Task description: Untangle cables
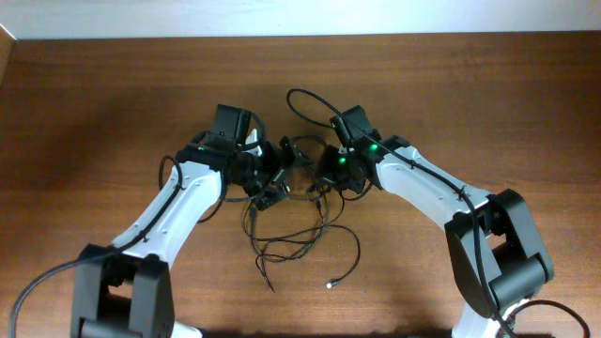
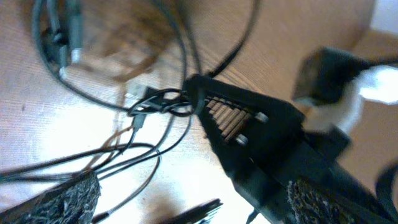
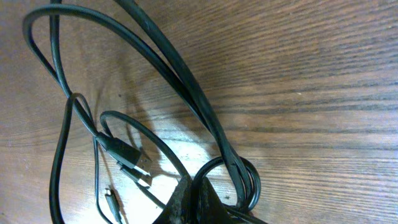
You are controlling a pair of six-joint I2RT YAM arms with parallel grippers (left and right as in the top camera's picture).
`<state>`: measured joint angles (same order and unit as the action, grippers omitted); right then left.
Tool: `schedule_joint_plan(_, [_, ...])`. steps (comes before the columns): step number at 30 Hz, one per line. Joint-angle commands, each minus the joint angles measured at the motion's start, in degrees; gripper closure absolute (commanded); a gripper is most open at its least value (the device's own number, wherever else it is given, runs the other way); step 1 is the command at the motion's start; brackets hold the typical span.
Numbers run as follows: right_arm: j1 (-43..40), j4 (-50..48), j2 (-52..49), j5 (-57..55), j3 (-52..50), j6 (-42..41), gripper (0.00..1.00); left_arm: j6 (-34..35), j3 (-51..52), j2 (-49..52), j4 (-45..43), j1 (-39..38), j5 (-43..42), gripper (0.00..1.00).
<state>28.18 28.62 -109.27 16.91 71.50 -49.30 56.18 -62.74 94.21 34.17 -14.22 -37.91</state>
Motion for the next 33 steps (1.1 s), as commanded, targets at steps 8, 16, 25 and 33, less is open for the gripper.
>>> schedule_joint_plan(8, [0.3,0.6,2.8,3.1,0.2,2.6,0.96,13.5,0.1,13.1,-5.3,-4.2,3.8,0.09])
schedule_joint_plan(16, [-1.3,7.8,11.5,13.4,0.2,12.5,0.96,11.9,0.1,19.3,-8.2,-6.4,12.3,1.0])
schedule_joint_plan(25, [-7.8,7.4,14.3,44.4,0.2,23.2,0.96,6.9,0.1,19.3,-9.9,-6.4,16.3,1.0])
schedule_joint_plan(33, [-16.2,8.4,14.2,22.4,0.2,37.3,0.96,-15.7,0.0,19.3,-13.9,-4.3,2.0,1.0])
